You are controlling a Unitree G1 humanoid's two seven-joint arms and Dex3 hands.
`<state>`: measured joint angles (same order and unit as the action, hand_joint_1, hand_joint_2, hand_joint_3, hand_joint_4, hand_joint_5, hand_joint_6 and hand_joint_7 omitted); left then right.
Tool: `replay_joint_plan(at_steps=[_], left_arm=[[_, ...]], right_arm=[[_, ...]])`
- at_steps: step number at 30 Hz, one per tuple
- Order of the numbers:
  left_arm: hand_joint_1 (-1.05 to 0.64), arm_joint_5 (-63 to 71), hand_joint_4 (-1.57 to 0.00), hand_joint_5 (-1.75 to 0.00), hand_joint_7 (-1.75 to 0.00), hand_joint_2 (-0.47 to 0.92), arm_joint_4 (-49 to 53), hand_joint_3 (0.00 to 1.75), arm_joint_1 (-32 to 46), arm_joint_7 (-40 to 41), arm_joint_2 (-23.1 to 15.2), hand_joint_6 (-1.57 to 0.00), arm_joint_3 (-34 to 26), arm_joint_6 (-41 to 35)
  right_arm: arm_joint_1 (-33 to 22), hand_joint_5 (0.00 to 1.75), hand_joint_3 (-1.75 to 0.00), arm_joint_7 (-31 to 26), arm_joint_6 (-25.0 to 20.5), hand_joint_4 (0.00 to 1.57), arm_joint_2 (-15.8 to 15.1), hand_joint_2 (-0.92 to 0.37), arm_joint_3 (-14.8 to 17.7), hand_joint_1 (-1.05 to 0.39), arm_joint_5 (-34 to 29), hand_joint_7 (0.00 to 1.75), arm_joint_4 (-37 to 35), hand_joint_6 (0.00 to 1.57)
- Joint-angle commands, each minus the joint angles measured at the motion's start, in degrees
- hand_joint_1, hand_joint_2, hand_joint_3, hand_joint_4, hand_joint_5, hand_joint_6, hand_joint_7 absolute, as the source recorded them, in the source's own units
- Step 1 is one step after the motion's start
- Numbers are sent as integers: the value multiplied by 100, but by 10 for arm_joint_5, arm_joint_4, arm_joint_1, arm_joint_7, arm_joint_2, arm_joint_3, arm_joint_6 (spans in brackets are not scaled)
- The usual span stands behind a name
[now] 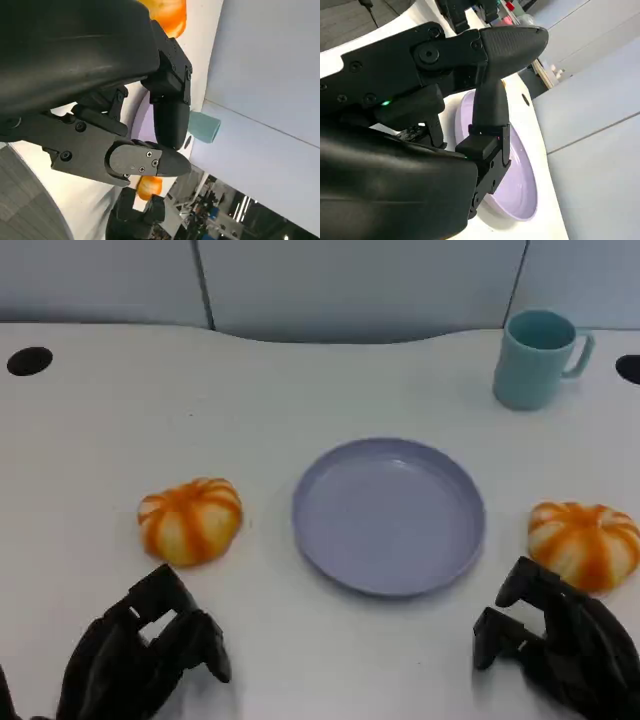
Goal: Grasp the bread from the table and place it into the plate.
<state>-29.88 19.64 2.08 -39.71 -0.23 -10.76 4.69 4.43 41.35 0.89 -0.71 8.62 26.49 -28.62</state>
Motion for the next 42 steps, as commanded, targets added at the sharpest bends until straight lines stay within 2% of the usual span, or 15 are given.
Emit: replay_joint_plan(at_steps=[1,9,10,11,13,18,19,20,21,22,27,28,30,32,42], left_arm=[[-56,16,-74,-175,-164,92,-13,26,7,-2,-11,-52,1,23],[-55,30,-68,-175,-158,92,-17,25,10,0,-12,-50,5,42],[-55,83,-68,-175,-158,92,-30,25,13,17,-22,-50,9,114],[-55,124,-53,-159,-130,92,-38,27,16,30,-29,-45,13,169],[-56,169,-46,-149,-107,92,-42,27,18,46,-35,-47,17,234],[-56,176,-44,-145,-98,92,-25,27,16,60,-39,-49,27,264],[-56,259,-44,-145,-98,92,-50,27,10,105,-60,-49,17,308],[-54,323,-38,-111,-62,92,-69,19,5,141,-76,-47,10,342],[-53,369,-39,-96,-41,92,-81,16,2,170,-87,-51,6,365],[-53,397,-39,-87,-30,92,-86,15,1,191,-94,-53,6,379],[-53,420,-39,-79,-17,92,-78,14,2,241,-110,-56,26,389],[-53,488,-39,-79,-17,92,-116,13,-2,266,-131,-56,17,387],[-59,594,-33,-48,-5,92,-178,7,-8,303,-163,-47,5,373],[-62,643,-31,-32,-1,92,-211,6,-7,320,-178,-41,8,350],[-68,743,-7,-12,0,92,-292,2,-37,290,-248,-20,60,209]], right_arm=[[-6,175,-25,-4,12,73,-2,-92,6,-62,-3,151,7,60],[-6,175,-26,-6,18,73,0,-92,6,-62,-7,143,6,64],[-9,175,-26,-10,24,73,2,-92,2,-62,-13,143,8,64],[-10,175,-29,-13,28,71,4,-92,-1,-62,-18,143,9,64],[-12,175,-31,-15,33,71,7,-92,-3,-62,-24,143,11,64],[-12,175,-31,-16,35,70,8,-92,-2,-61,-26,144,11,64],[-11,175,-31,-19,34,70,11,-92,-4,-61,-28,144,12,64],[-10,175,-30,-21,32,71,13,-92,-6,-63,-29,145,14,65],[-10,175,-29,-23,31,71,14,-92,-7,-63,-30,145,15,65],[-10,175,-29,-24,31,72,15,-92,-8,-63,-31,145,15,65],[-11,175,-28,-26,30,72,14,-92,-9,-64,-30,146,17,64],[-11,175,-28,-21,31,72,14,-92,-8,-64,-28,146,15,64],[-10,175,-31,-14,31,69,12,-92,-7,-62,-25,144,12,62],[-10,175,-30,-15,29,69,11,-92,-7,-61,-25,143,13,62],[-11,175,-32,-16,41,71,13,-92,-9,-61,-32,144,13,62]])
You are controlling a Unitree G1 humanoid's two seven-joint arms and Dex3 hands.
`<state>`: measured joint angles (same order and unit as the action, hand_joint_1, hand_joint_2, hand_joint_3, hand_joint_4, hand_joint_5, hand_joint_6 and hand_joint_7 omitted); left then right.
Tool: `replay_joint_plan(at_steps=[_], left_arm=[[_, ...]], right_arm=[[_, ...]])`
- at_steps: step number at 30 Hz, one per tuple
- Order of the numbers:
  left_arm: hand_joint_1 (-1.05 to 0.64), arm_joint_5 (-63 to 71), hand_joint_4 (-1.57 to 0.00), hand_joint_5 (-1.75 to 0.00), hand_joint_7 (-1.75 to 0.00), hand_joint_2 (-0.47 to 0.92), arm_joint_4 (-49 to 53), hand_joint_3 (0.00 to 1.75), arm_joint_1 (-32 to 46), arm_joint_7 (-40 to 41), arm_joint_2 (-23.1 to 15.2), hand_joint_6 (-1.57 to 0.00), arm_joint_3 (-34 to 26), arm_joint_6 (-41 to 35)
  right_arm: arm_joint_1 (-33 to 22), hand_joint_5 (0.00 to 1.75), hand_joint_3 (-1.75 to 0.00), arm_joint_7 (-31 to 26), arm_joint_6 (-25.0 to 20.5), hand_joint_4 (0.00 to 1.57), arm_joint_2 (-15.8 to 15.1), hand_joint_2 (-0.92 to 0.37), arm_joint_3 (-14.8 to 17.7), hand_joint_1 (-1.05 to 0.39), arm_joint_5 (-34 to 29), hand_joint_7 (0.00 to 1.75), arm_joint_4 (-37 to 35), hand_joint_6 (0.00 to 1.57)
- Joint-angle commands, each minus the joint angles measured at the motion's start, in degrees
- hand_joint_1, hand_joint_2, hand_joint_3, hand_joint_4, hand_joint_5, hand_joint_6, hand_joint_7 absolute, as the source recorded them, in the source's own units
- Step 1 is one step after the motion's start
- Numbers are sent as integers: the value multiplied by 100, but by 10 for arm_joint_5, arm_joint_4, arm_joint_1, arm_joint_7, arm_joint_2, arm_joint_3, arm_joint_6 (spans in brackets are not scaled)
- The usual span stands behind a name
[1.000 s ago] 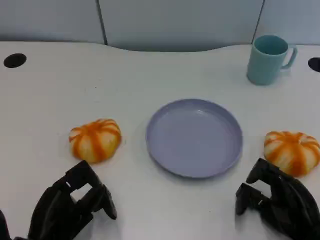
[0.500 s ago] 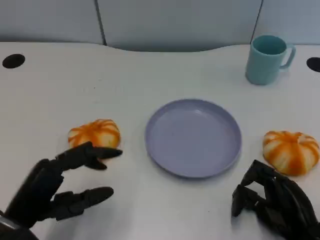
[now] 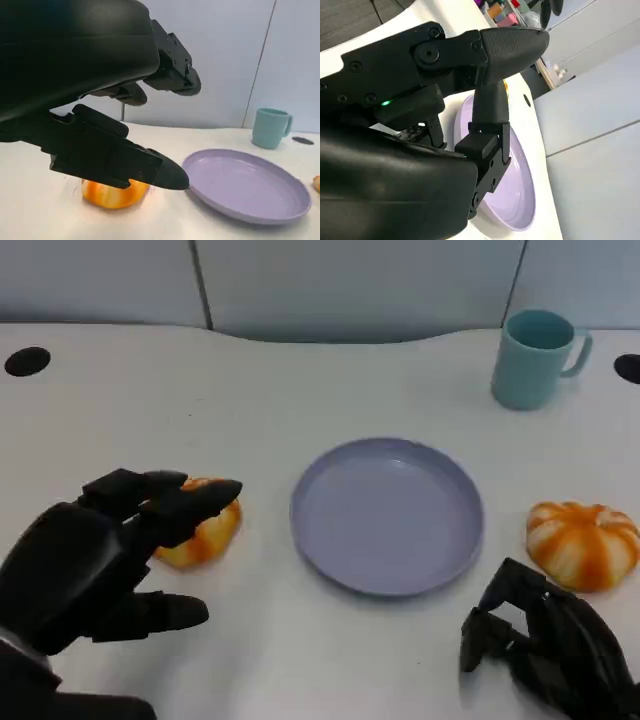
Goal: Grasp the bread from the table and place it into the plate.
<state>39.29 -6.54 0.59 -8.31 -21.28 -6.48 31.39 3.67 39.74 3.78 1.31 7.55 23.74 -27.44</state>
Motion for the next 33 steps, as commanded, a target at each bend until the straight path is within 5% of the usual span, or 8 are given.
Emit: replay_joint_plan(at_steps=[1,12,20,24,33], left_arm=[[-69,64,-6,-10,0,92,-33,2,-29,-28,-44,-19,25,-73],[-71,101,-4,-9,0,90,98,0,-142,-33,-79,-16,123,-155],[-71,87,-5,-8,0,90,111,0,-154,-20,-96,-16,149,-170],[-71,104,-1,-6,0,89,308,0,-274,-31,-53,-11,221,-196],[-71,82,0,-6,0,89,347,0,-300,-7,-63,-10,255,-196]], right_arm=[[-5,175,-32,-3,11,70,-7,-92,1,-61,-5,144,4,62],[-11,175,-33,-4,11,69,-5,-92,-3,-61,-6,146,13,61],[-12,175,-33,-4,11,69,-5,-92,-3,-60,-6,146,14,61],[-16,175,-33,3,12,69,-11,-92,-2,-61,-5,145,17,62],[-17,175,-34,2,13,69,-12,-92,-3,-61,-5,145,18,62]])
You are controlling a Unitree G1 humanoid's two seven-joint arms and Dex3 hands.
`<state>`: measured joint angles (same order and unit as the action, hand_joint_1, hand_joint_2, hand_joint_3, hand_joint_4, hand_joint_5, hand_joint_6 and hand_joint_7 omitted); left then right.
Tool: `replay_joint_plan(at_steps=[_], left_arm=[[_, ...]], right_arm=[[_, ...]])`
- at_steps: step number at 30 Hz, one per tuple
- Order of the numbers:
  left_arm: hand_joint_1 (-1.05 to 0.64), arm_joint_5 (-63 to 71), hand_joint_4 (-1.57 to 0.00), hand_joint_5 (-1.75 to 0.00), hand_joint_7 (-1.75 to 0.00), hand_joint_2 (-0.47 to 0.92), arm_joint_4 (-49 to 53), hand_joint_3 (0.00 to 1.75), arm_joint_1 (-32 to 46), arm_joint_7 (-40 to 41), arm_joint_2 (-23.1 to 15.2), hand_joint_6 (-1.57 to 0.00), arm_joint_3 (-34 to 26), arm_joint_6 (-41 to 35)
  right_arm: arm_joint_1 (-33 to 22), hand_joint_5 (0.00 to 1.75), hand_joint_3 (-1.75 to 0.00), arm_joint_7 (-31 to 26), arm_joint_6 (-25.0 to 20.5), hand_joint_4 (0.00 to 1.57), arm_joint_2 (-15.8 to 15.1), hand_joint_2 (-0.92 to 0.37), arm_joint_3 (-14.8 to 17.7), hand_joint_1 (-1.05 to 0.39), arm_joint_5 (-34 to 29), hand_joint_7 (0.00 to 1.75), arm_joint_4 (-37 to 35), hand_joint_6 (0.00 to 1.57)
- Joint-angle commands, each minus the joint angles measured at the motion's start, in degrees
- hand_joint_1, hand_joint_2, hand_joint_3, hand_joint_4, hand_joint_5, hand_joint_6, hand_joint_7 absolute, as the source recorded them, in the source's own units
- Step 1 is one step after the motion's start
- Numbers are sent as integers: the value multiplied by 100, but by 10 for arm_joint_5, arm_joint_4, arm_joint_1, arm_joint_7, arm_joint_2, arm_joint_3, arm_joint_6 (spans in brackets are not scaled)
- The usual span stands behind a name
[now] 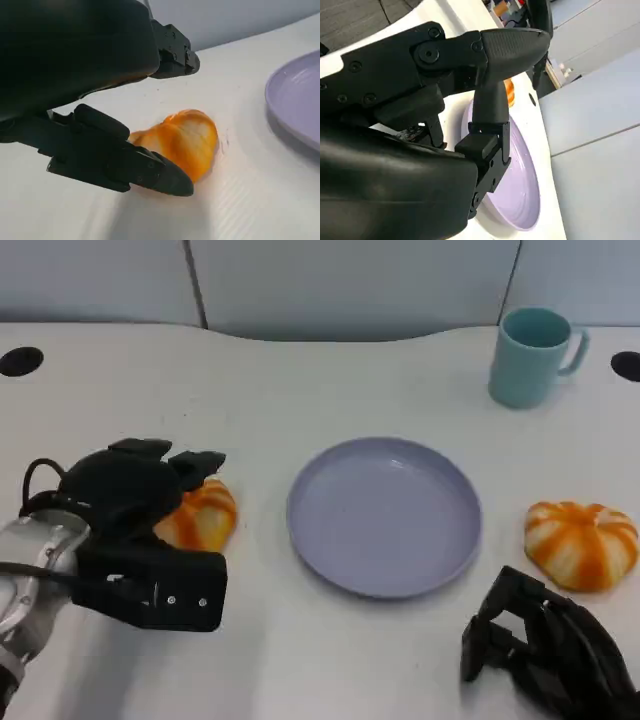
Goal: Grasp the bread from the table and place it into the plate.
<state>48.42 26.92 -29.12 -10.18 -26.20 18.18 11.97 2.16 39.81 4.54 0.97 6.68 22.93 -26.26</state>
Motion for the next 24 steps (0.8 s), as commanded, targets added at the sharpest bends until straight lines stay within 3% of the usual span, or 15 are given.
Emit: replay_joint_plan(at_steps=[1,3,5,7,19,24], left_arm=[[-71,-10,0,-6,0,89,13,0,-4,12,-15,-10,10,-3],[-71,-13,0,-6,0,89,14,0,-5,14,-16,-10,14,-3],[-68,-4,0,-7,0,87,158,0,-81,21,46,-10,42,-43],[-67,-3,0,-7,0,86,237,0,-122,31,75,-10,59,-57],[-66,-29,-1,-7,0,85,316,0,-162,70,82,-10,93,-39],[-61,-51,-1,-6,-1,87,421,0,-211,55,116,-11,95,-53]], right_arm=[[-2,175,-34,1,5,69,-8,-92,6,-61,4,145,6,62],[-2,175,-34,1,5,69,-8,-92,6,-61,4,145,6,62],[-10,175,-34,-2,2,68,-7,-92,6,-60,6,146,18,61],[-14,175,-34,-4,0,68,-7,-92,6,-60,7,147,24,61],[-16,175,-35,-5,-3,68,-7,-92,5,-59,7,149,28,60],[-23,175,-34,-10,-4,70,-6,-92,5,-60,6,150,39,61]])
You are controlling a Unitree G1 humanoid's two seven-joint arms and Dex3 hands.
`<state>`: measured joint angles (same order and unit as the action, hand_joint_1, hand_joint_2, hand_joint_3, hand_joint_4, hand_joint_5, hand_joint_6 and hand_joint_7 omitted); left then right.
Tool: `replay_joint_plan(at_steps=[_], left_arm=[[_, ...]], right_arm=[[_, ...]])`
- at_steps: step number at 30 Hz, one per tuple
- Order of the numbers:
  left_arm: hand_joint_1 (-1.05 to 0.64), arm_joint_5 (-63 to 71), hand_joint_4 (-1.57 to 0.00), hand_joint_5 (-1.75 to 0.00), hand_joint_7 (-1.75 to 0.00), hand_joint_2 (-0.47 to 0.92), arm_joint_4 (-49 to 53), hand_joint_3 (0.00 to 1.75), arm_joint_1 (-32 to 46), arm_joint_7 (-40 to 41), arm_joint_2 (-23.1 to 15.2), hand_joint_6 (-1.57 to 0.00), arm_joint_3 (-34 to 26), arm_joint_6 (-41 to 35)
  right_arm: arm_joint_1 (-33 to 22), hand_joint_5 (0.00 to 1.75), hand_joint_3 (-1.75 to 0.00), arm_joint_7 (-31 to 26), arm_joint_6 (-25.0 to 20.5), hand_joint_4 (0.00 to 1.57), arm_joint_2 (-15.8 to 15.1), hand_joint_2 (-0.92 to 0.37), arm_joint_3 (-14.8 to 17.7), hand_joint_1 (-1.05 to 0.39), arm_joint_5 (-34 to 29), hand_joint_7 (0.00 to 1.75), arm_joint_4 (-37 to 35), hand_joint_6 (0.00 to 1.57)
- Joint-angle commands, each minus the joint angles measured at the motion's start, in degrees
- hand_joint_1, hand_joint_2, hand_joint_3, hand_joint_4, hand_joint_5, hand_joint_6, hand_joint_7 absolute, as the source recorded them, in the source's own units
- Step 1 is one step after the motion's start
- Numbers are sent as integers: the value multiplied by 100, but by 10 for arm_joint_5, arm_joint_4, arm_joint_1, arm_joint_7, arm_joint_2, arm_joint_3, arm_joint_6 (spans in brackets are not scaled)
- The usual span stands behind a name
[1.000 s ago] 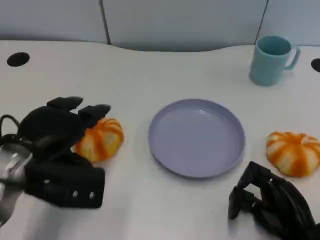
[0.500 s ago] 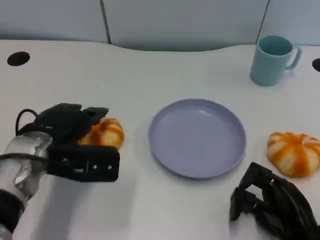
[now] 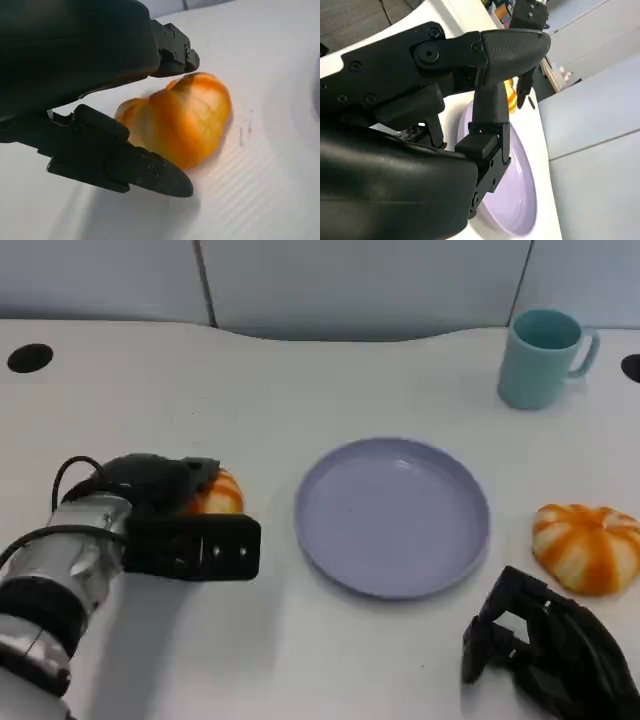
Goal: Grasp the bread from the table and place it into the plate.
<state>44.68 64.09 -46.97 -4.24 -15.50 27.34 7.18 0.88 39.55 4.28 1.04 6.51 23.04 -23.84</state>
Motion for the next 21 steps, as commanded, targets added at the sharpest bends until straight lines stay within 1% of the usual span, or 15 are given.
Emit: replay_joint_plan(at_steps=[1,7,14,16,17,18,20,21], left_arm=[[-61,-16,0,-6,-1,87,58,0,-36,-5,11,-12,5,-5],[-61,-27,-2,-7,-2,85,82,0,-40,2,16,-15,10,-2],[-60,-28,0,-6,0,87,88,0,-37,16,15,-13,21,4],[-53,-29,-5,-8,-2,86,88,0,-31,36,14,-18,22,12],[-51,-32,-6,-8,-3,86,86,0,-23,68,14,-19,17,21],[-34,-34,-22,-14,-5,89,86,1,-18,90,15,-31,15,27],[-24,-37,-31,-17,-6,92,88,2,-13,115,15,-38,13,35],[-23,-37,-33,-17,-5,92,89,2,-13,118,16,-40,13,36]], right_arm=[[-11,175,-34,-9,-3,70,-6,-92,6,-60,5,150,17,61],[-15,175,-33,-12,-9,71,-8,-92,5,-62,5,149,24,61],[-16,175,-33,-8,-9,71,-10,-92,4,-62,6,149,26,62],[-17,175,-33,-9,-11,71,-10,-92,4,-62,7,149,27,62],[-19,175,-33,-12,-12,71,-9,-92,4,-62,6,149,30,62],[-20,175,-33,-14,-12,71,-9,-92,4,-62,5,149,33,62],[-22,175,-33,-16,-13,71,-9,-92,3,-61,4,149,36,61],[-22,175,-33,-17,-14,71,-9,-92,3,-61,4,149,37,61]])
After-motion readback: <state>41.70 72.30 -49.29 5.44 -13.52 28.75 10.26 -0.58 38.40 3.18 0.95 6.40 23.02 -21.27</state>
